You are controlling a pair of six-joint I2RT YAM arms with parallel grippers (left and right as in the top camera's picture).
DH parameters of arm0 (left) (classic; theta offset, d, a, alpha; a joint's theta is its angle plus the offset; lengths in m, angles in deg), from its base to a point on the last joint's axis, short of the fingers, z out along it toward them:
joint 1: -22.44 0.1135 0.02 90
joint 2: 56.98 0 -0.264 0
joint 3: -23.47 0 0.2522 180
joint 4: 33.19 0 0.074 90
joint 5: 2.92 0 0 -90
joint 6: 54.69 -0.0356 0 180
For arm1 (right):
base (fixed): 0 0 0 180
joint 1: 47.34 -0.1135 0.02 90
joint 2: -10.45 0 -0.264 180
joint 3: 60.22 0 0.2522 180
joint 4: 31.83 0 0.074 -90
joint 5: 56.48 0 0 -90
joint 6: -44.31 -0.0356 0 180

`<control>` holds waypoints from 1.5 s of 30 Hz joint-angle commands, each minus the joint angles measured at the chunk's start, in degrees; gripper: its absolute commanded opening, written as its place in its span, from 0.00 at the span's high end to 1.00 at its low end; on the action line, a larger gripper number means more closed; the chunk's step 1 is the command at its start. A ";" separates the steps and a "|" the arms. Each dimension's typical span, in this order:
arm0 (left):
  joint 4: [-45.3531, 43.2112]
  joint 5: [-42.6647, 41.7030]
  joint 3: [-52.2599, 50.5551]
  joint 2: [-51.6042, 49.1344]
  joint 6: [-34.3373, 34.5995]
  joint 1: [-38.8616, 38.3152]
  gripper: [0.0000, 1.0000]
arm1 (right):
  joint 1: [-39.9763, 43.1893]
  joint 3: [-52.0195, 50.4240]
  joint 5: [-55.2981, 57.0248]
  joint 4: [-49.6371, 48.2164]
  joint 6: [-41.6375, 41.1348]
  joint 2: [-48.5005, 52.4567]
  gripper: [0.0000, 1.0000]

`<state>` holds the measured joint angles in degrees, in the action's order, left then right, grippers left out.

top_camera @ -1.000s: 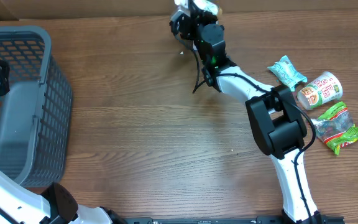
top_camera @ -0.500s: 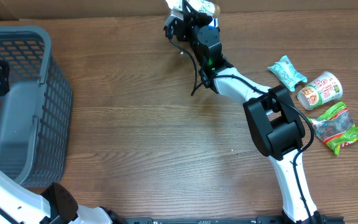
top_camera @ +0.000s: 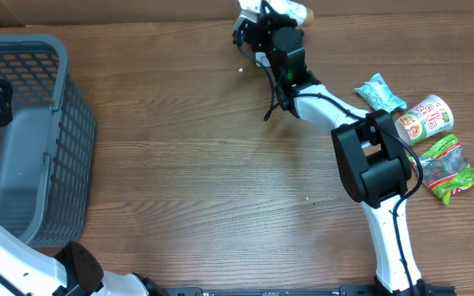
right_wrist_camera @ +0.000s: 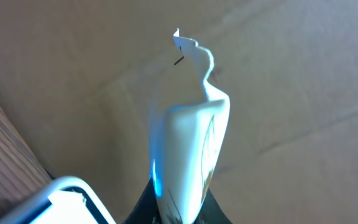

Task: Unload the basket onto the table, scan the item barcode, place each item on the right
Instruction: 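Lift the tube and hold its barcode in front of the scanner, then carry the tube right and drop it onto the scanned items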

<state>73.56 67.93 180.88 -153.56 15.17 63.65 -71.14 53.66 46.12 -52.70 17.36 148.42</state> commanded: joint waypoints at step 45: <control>-0.22 -0.76 0.02 -0.07 -1.09 -0.37 0.00 | 47.21 -30.93 -9.44 81.40 -98.95 -49.29 0.96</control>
<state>73.56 67.93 180.88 -153.60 15.17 63.65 -27.12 25.12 43.24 33.98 -82.55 100.10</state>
